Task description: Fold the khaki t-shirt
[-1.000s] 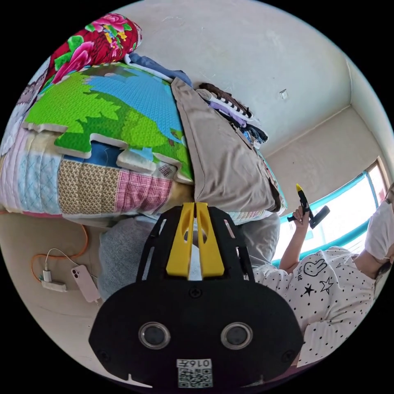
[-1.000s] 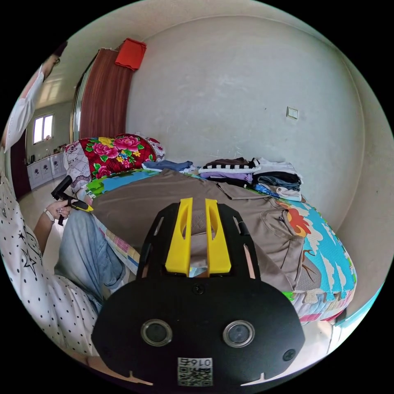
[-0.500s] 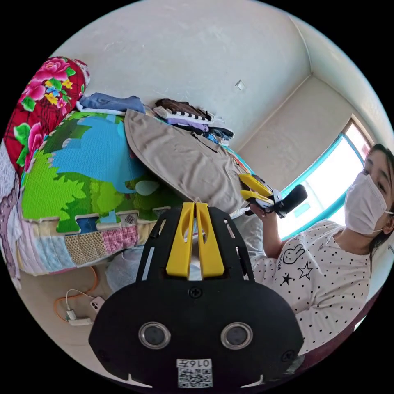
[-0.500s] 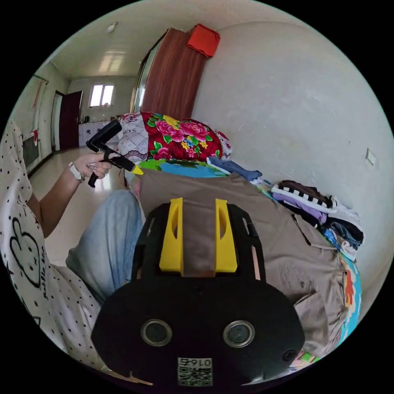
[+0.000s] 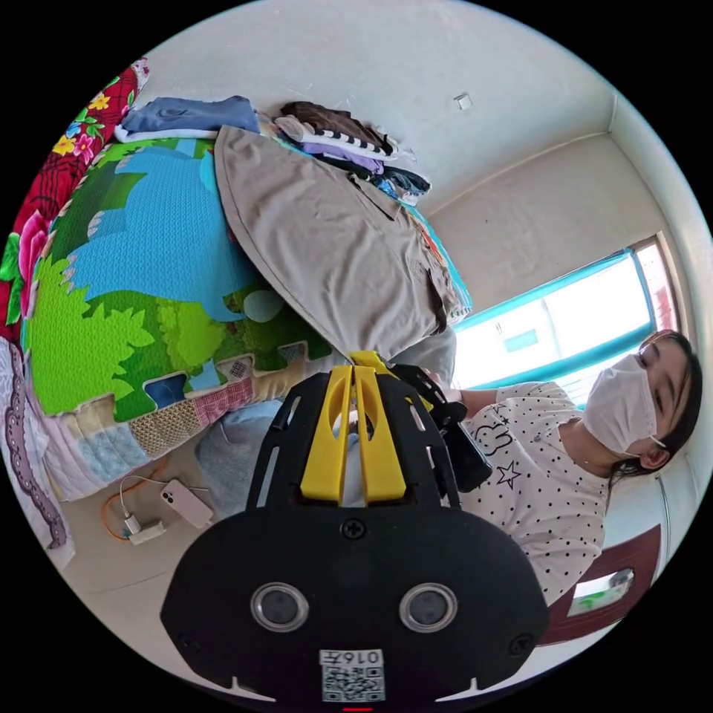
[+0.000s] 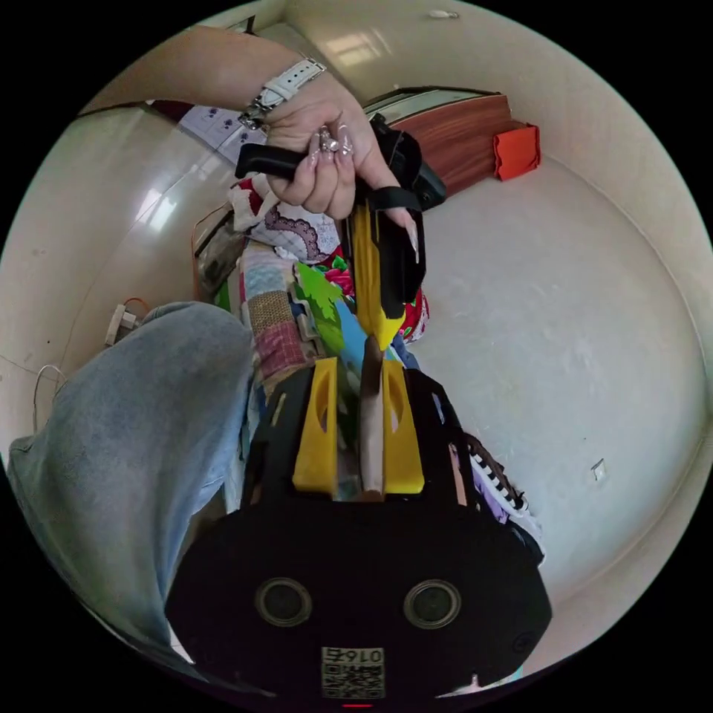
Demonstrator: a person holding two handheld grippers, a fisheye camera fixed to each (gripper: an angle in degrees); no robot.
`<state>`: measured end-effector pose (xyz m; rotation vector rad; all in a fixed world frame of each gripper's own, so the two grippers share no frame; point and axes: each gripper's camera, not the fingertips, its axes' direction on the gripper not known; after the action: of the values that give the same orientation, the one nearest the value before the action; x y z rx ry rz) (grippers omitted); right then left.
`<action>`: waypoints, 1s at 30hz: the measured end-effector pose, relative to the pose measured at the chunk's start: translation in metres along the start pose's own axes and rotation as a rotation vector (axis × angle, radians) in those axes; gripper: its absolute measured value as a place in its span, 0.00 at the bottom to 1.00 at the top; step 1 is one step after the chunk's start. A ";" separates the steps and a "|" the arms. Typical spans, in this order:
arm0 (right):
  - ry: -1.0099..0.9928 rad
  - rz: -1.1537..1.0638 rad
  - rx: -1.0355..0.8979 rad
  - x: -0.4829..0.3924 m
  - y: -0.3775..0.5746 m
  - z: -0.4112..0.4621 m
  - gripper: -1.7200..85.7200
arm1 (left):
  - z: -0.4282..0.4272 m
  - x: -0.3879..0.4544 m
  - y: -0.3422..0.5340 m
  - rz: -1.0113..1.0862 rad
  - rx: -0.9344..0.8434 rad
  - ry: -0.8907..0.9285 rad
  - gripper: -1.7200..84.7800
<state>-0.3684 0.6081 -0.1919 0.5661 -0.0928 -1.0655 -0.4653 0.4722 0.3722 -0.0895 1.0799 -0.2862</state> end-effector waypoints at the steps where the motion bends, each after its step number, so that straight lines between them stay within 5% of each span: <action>1: 0.015 0.002 0.001 -0.004 -0.004 0.004 0.05 | -0.001 -0.001 0.000 -0.003 0.012 0.007 0.01; 14: 0.036 -0.048 0.020 -0.043 -0.047 0.070 0.02 | 0.001 -0.032 -0.024 -0.102 0.070 0.163 0.11; 24: -0.011 -0.058 0.009 -0.039 -0.076 0.154 0.03 | 0.031 -0.026 -0.066 -0.090 0.082 0.223 0.02; 30: -0.476 0.108 0.018 0.039 -0.067 0.211 0.06 | 0.027 0.005 -0.059 0.014 0.190 0.112 0.01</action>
<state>-0.4746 0.4677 -0.0513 0.3095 -0.5439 -1.0766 -0.4500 0.4122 0.3931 0.1051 1.1586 -0.3834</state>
